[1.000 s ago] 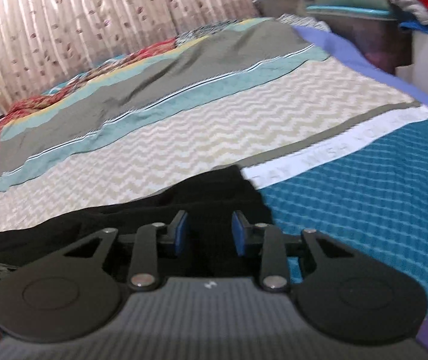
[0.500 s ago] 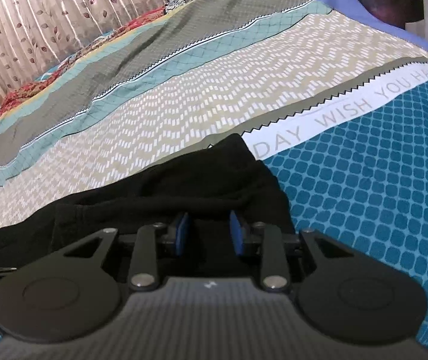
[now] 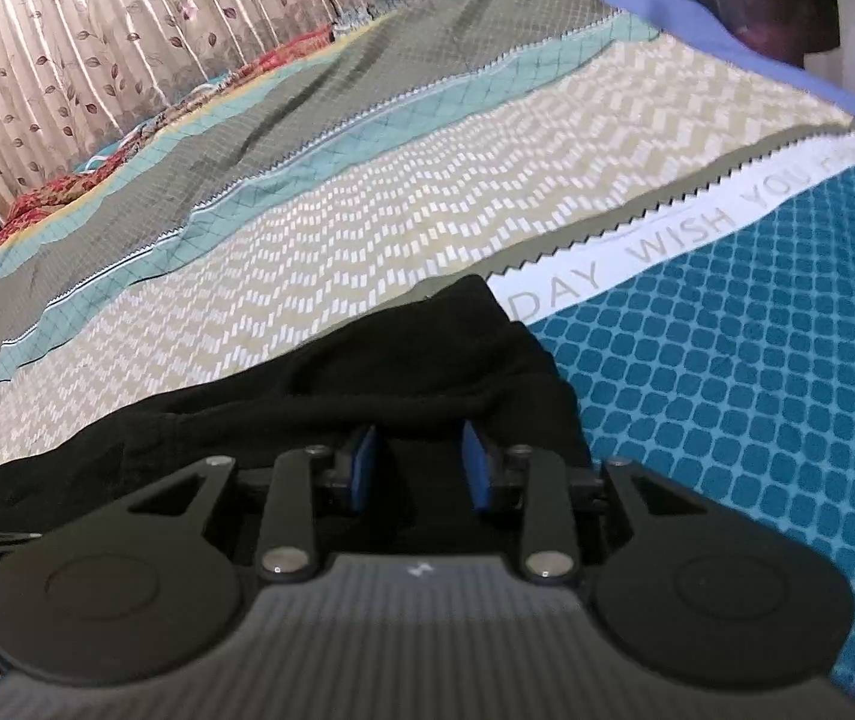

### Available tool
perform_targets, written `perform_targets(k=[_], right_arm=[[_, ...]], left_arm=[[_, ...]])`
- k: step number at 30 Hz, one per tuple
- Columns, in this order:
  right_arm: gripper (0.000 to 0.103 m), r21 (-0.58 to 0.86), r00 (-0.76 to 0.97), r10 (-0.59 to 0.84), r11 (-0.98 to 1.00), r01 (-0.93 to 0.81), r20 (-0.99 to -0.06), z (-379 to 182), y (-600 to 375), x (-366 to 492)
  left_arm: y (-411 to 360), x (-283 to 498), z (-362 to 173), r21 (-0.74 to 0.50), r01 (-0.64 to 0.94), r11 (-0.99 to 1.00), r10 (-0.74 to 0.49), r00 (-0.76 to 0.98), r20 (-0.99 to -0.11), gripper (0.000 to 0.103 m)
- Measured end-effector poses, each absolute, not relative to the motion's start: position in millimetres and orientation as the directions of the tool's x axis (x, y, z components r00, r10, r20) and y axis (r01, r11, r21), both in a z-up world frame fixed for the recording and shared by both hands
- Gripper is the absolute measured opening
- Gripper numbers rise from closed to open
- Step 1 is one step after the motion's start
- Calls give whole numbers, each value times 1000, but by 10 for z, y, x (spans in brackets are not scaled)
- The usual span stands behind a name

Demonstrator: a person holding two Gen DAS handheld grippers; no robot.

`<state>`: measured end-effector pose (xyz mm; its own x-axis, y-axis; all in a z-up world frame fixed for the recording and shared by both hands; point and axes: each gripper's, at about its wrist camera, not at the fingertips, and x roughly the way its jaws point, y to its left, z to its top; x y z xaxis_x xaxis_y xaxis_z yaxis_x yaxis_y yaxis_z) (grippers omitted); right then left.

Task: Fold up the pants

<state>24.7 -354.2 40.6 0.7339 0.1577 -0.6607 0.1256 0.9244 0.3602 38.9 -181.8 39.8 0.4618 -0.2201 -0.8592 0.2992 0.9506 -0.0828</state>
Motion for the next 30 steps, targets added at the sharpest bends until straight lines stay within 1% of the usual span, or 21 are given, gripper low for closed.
perform_targets(k=[5,11,14,18,22,27,30], right_arm=[[36,369,763,175,925,89,-622,496,-3467,12],[36,362,758,224,932,18,-613,531,-3316,-208],[36,340,744,241,940,-20,-623,490,-3203,-274],[36,318,694,230,948,-3,-682,270,-3043,-283],[36,300,702,218,954,-7,-677,262,-3019,-279],[36,305,705,221,952,-7,-674,277,-3017,-286],[37,301,713,219,953,-12,-666,308,-2991,-320]], left_arm=[[-1830,386,401,-78,300,951,-217,463,-859,37],[-1830,387,405,-75,299,951,-213,462,-861,38],[-1827,388,403,-73,298,952,-211,462,-861,39],[-1829,387,406,-62,302,951,-202,462,-864,42],[-1838,388,418,-40,301,953,-184,467,-865,46],[-1881,328,494,-4,298,954,-157,489,-858,46],[-1899,271,576,19,307,951,-148,513,-846,44]])
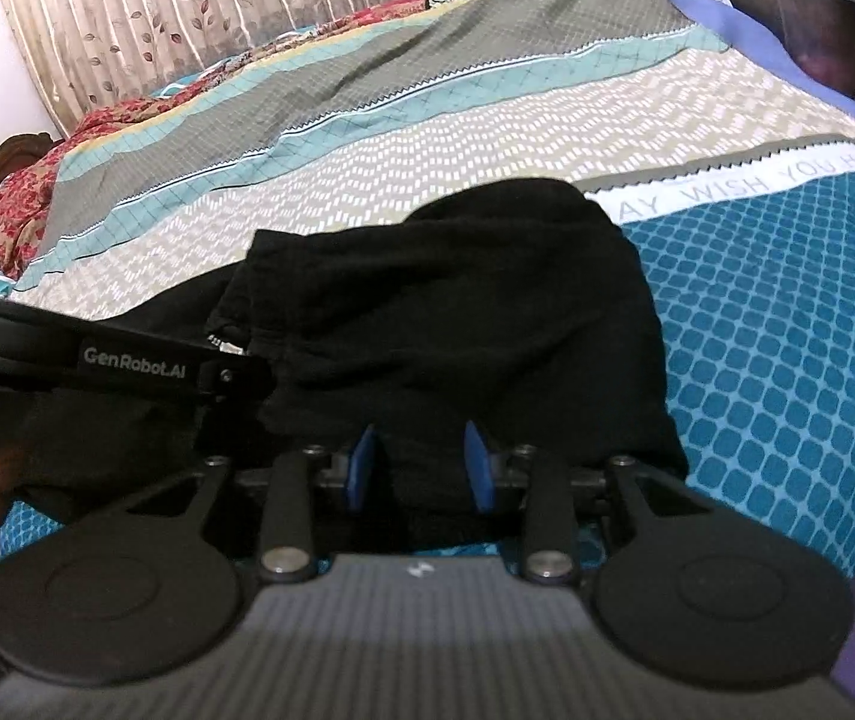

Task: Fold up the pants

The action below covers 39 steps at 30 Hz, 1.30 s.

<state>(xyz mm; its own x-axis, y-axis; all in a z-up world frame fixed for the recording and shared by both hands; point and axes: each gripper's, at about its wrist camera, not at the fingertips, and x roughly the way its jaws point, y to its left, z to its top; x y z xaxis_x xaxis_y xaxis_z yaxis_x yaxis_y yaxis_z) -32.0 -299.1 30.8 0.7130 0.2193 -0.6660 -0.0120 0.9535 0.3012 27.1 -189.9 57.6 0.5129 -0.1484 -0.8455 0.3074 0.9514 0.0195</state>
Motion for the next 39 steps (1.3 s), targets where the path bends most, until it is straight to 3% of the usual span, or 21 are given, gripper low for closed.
perform_targets(k=[10,25,39], right_arm=[[38,311,768,238,949,-53,-594,532,-2935,-376],[38,343,683,280,938,-45,-674,317,-2719,-245],[38,382,733,302,922,-63,-609,466,-2848,-307]], left_arm=[[-1831,203,681,34,295,955,-138,543,-828,44],[-1816,200,624,44,291,956,-124,533,-837,44],[-1820,246,545,58,291,955,-106,518,-849,46]])
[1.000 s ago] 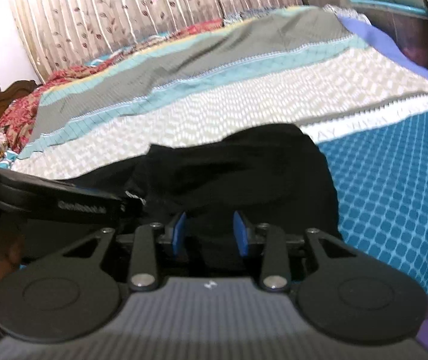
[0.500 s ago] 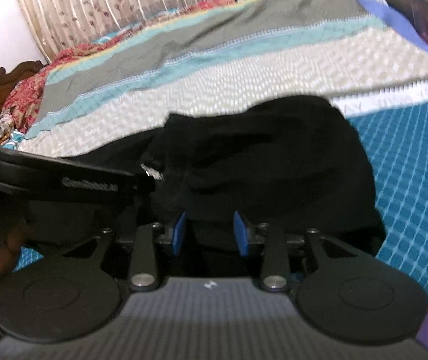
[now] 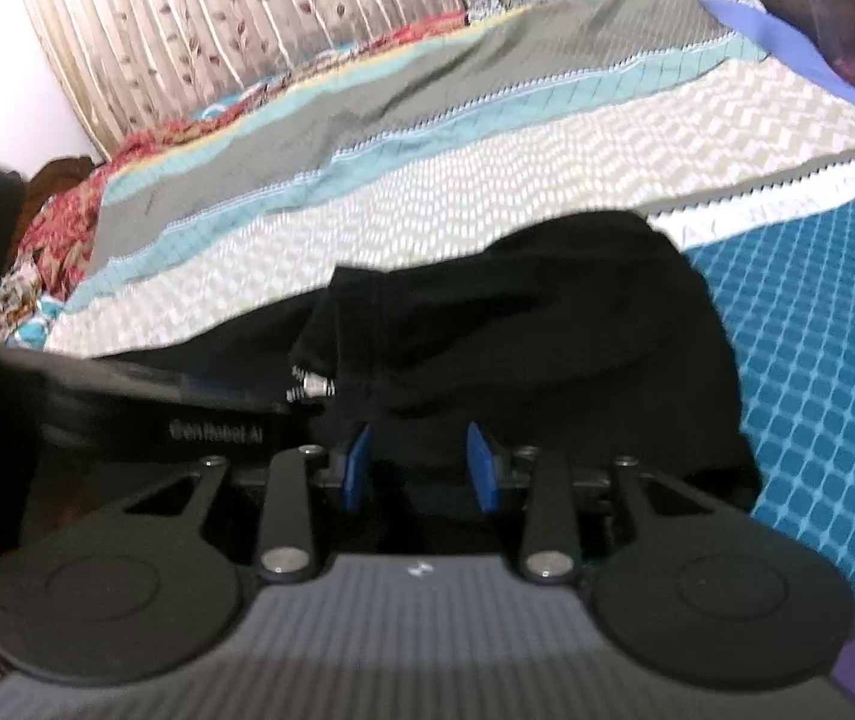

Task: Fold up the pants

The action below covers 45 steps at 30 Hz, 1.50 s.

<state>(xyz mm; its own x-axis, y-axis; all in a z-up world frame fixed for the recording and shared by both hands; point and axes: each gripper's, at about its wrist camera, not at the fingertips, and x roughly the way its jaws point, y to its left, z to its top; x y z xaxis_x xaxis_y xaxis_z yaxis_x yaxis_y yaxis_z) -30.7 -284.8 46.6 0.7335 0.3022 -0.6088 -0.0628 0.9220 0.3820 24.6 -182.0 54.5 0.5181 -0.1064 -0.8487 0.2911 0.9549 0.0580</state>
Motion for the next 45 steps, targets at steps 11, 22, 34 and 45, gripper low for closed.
perform_targets(k=[11,22,34,45], right_arm=[[39,381,686,304,923,-42,-661,286,-2824,-205],[39,382,673,312,923,-48,-670,321,-2894,-172],[41,388,684,452,884,-260,-573,767,-2268,-32],[32,432,429,638,760,-485,-640,701,-647,679]], left_arm=[[-1823,263,521,56,289,956,-105,512,-852,49],[-1670,257,610,-3,284,959,-155,514,-844,50],[923,-490,1255,-259,-107,960,-82,776,-625,86],[2228,-706,427,-570,-391,723,-153,714,-683,97]])
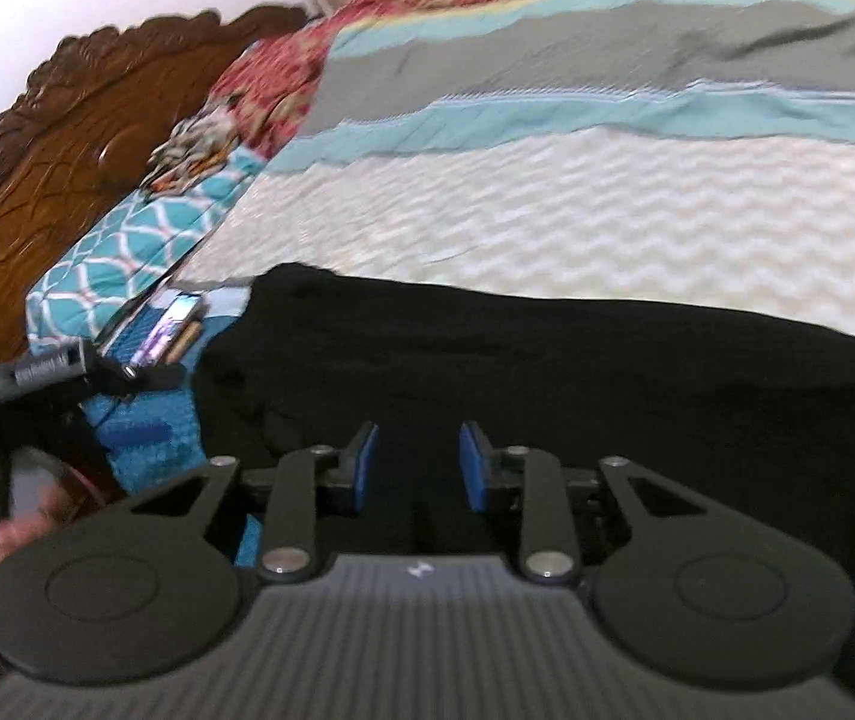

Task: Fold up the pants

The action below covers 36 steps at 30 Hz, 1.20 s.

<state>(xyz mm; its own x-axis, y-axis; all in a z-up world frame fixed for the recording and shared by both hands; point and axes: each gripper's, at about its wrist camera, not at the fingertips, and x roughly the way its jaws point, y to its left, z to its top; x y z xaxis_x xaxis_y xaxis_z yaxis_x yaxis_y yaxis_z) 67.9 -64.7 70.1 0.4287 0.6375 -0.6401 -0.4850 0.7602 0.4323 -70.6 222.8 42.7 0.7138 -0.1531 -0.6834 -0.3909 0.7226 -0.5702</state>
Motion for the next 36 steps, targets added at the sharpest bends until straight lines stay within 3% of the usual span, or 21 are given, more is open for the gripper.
perform_targets(k=[5,9,14,16,18,21,24,29,32,36], right_arm=[[32,442,368,614,774,-454,-698,559,-163,990],[33,294,353,473,841,-454,-807,420,121,988],[33,198,369,403,853,-483,-837,311,183,815],[33,165,376,385,850,-500,-843,326,204,769],[33,158,374,378,850,-502,-847,306,231,782],[33,156,369,374,850,-503,-851,301,237,790],[33,159,367,376,850,-502,-851,297,231,803],[36,279,341,455,846,-455,-823,294,131,920],[36,485,329,580,810,-331,-745,310,-270,987],[36,594,448,616,777,-209,-648,476,-898,931]], left_arm=[[2270,-565,96,-641,-391,661,-224,712,-665,101],[2235,-490,32,-650,-366,666,-227,731,-644,103],[2227,-394,16,-654,-349,671,-227,743,-629,101],[2207,-349,6,-656,-343,672,-229,746,-626,90],[2187,-270,-30,-655,-356,666,-235,733,-638,54],[2207,-234,-105,-665,-373,647,-244,725,-644,23],[2178,-270,-71,-671,-361,648,-240,739,-630,17],[1782,-365,331,-511,-261,819,-124,788,-603,15],[1353,-411,595,-306,-160,939,-40,829,-558,15],[748,-483,757,-68,10,998,-43,866,-498,15]])
